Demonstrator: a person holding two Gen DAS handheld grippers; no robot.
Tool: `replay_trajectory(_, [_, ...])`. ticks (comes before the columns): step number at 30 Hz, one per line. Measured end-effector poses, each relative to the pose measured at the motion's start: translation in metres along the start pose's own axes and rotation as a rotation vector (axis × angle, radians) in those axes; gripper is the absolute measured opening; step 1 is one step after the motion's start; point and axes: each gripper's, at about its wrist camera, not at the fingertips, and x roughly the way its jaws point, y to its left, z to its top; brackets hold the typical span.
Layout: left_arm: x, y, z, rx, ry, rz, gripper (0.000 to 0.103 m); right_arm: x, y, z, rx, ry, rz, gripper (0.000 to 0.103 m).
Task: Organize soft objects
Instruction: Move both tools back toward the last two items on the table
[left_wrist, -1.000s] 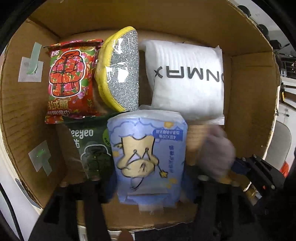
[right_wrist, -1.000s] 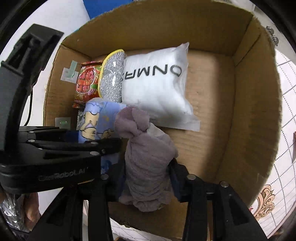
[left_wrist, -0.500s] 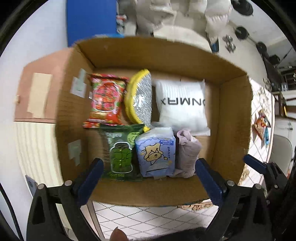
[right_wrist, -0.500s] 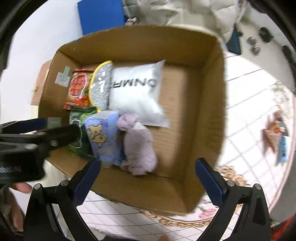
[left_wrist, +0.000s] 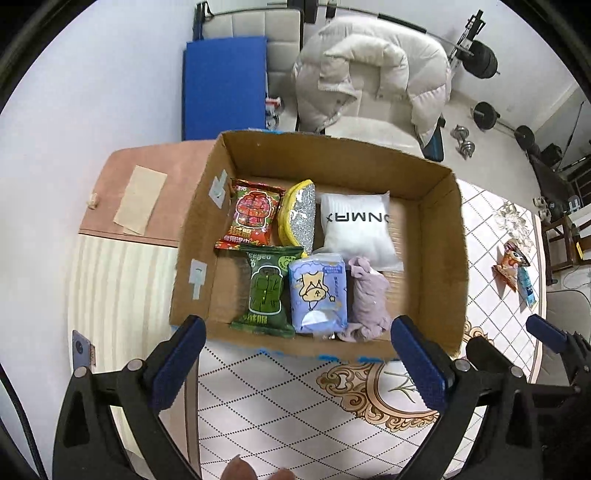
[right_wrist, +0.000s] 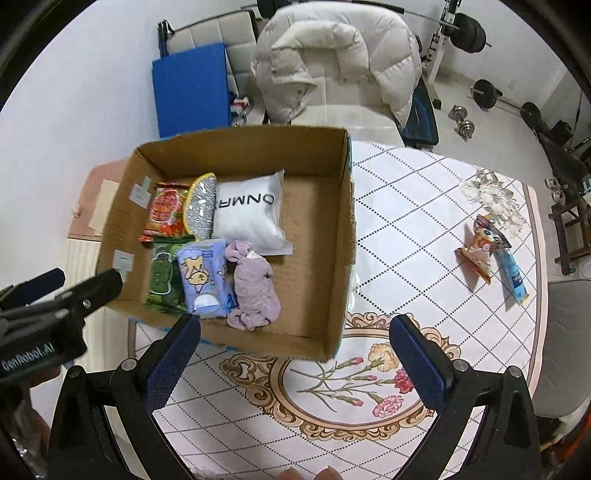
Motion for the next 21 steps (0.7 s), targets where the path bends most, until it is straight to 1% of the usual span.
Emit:
replay_trajectory(3, [-0.013,-0.003,-0.008,-0.01,-0.022,-0.003,0.103,-0.017,-0.005,-0.009,-0.002,-0.012,0.029,0.103])
replay_trajectory(7, [-0.025,-0.015,-0.01,-0.009,-0.031,-0.005,0.103,-0.028,-0.014,-0.017,-0.005,-0.017,0.061,0.103])
replay_trajectory(10, [-0.032,-0.04,-0.007,0.024,-0.045,0.008,0.103,-0.035,-0.036,-0.02,0.019,-0.022,0.093,0.103])
replay_trajectory(12, [-0.034,-0.068,-0.001,0.072,-0.062,0.026,0.103,-0.04,-0.058,-0.02,0.042,-0.033,0.085,0.103])
replay_trajectory(14, [-0.032,-0.104,0.008,0.134,-0.073,0.04,0.103,-0.046,-0.097,-0.018,0.079,-0.043,0.067,0.103])
replay_trajectory(16, [-0.024,-0.142,0.018,0.191,-0.073,0.035,0.103,-0.048,-0.13,-0.014,0.113,-0.042,0.051,0.103])
replay_trajectory(17, [-0.017,-0.165,0.024,0.22,-0.071,0.027,0.103,-0.049,-0.16,-0.012,0.143,-0.048,0.024,0.103])
replay_trajectory(18, [-0.008,-0.19,0.03,0.251,-0.062,0.022,0.103,-0.049,-0.174,-0.009,0.157,-0.05,0.009,0.103])
replay_trajectory(19, [0.0,-0.206,0.034,0.271,-0.054,0.014,0.103,-0.048,-0.197,-0.006,0.178,-0.054,-0.014,0.103])
replay_trajectory(21, [0.026,-0.251,0.045,0.332,-0.019,-0.006,0.103,-0.042,-0.251,0.0,0.224,-0.043,-0.065,0.103])
